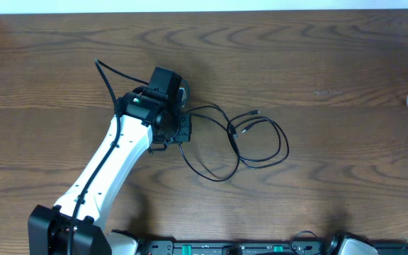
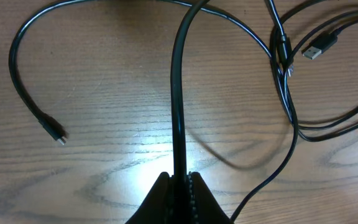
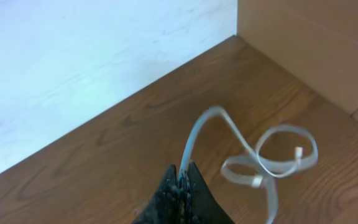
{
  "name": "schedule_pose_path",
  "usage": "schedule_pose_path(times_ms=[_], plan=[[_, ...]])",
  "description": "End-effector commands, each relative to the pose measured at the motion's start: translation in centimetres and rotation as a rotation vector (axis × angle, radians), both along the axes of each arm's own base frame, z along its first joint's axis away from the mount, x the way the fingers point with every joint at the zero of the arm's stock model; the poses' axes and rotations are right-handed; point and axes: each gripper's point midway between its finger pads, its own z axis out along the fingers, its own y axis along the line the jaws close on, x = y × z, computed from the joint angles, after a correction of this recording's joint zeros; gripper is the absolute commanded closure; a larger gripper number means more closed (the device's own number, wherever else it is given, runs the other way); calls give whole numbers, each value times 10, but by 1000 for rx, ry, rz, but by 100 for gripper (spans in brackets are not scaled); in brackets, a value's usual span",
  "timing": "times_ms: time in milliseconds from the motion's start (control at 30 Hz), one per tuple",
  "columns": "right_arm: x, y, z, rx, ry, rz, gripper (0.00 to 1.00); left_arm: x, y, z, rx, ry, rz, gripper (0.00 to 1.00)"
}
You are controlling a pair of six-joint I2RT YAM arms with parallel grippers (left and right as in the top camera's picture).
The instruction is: Untangle cables
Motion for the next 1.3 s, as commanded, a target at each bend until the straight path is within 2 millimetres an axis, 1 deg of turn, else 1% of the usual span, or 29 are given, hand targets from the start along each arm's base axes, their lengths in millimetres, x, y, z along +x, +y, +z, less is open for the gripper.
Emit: schedule_pose_path(times_ms=[0, 100, 233, 300, 367, 467, 633, 700, 767, 800, 900, 967, 1033, 1067, 1100, 1133, 1267], plan=[[8, -9, -8, -18, 38, -6, 99, -1, 2, 0, 8, 1, 15, 92], [18, -14, -28, -36, 108, 14, 99, -1, 2, 0, 8, 1, 15, 93], [26, -31, -61, -47, 219, -40, 99, -1, 2, 0, 8, 2, 16, 93], [29, -40, -74, -53, 261, -69, 99, -1, 2, 0, 7, 2, 15, 93], [32, -46, -83, -51, 284, -84, 99, -1, 2, 0, 7, 2, 15, 93], [33, -58, -91, -43, 295, -107, 99, -1, 2, 0, 7, 2, 15, 93], [25, -87, -84, -48, 255, -178, 99, -1, 2, 0, 7, 2, 16, 92], [22, -90, -86, -24, 252, -171, 99, -1, 2, 0, 6, 4, 24, 92], [25, -78, -92, 43, 248, -97, 97, -1, 2, 0, 5, 5, 29, 93], [28, -67, -97, 89, 247, -40, 92, -1, 2, 0, 5, 5, 30, 92], [29, -30, -110, 214, 272, 115, 89, -1, 2, 0, 5, 5, 30, 93], [24, -6, -122, 276, 321, 211, 80, -1, 2, 0, 5, 4, 30, 93], [13, 12, -139, 326, 403, 264, 65, -1, 2, 0, 5, 5, 29, 93], [10, 15, -144, 332, 428, 270, 62, -1, 2, 0, 5, 5, 30, 92], [5, 19, -153, 343, 463, 280, 57, -1, 2, 0, 5, 5, 30, 92], [-1, 26, -167, 369, 507, 286, 51, -1, 2, 0, 5, 5, 30, 92], [-12, 37, -203, 419, 579, 285, 47, -1, 2, 0, 4, 5, 32, 92]])
